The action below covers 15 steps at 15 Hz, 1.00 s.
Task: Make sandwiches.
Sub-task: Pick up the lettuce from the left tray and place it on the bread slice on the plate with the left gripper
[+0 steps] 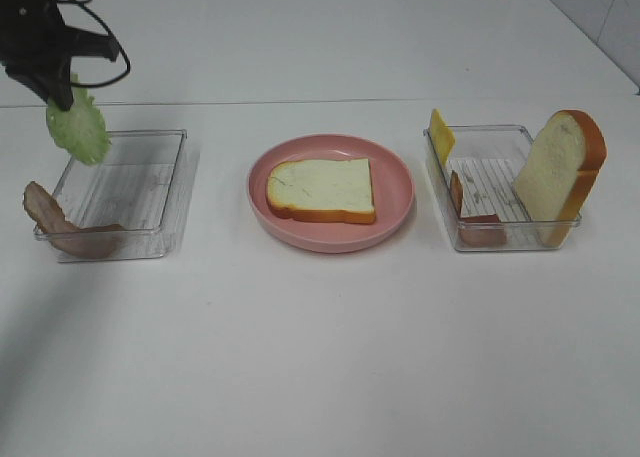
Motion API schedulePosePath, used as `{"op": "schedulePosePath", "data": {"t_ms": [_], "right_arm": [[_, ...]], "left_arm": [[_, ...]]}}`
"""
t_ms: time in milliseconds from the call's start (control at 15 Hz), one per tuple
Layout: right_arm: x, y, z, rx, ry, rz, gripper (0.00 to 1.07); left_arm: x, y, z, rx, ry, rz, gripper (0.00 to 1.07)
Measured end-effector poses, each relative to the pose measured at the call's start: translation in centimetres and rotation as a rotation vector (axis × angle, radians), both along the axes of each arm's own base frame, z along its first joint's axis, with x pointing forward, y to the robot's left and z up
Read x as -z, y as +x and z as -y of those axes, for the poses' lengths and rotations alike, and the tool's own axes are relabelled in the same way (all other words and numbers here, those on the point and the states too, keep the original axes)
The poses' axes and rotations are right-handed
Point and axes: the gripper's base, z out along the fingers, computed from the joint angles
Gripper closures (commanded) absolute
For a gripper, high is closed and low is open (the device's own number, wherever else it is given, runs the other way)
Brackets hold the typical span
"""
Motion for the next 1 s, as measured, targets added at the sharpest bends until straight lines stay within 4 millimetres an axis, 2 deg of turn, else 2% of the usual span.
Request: {"op": "schedulePosePath", "data": {"t_ms": [67, 267, 333, 400, 467, 533, 733, 867, 1000], "right_arm": [[0.0, 0.0, 0.0, 0.0, 0.0, 0.0, 0.11], [0.0, 0.0, 0.0, 0.0, 0.0, 0.0, 0.11], [0.0, 0.0, 0.0, 0.0, 0.0, 0.0, 0.11], [0.0, 0.0, 0.0, 0.0, 0.0, 0.0, 0.11], [0.0, 0.0, 0.0, 0.0, 0.0, 0.0, 0.11], [0.0, 0.0, 0.0, 0.0, 0.0, 0.0, 0.11], [0.0, 0.0, 0.0, 0.0, 0.0, 0.0, 0.11], [0.0, 0.0, 0.0, 0.0, 0.0, 0.0, 0.11], [0.0, 0.0, 0.0, 0.0, 0.0, 0.0, 0.11]], "left_arm": [[-2.5, -0.1, 0.2, -0.002, -0.026, 0.065, 1.07], [-5.3, -0.8, 1.1, 0.004, -0.108, 0.125, 1.07], [-6.2, -1.3, 2.8, 0.038, -0.144, 0.137, 1.07], [-6.3, -1.4, 3.5, 0.051, -0.153, 0.137, 1.07], [-6.4, -1.8, 5.3, 0.086, -0.177, 0.134, 1.07], [-6.4, -2.5, 8.7, 0.157, -0.233, 0.12, 1.07], [-6.5, -4.1, 14.0, 0.28, -0.378, 0.082, 1.07], [-5.0, -4.9, 18.0, 0.363, -0.515, 0.021, 1.07], [-3.2, -4.8, 19.7, 0.398, -0.569, -0.012, 1.07]]}}
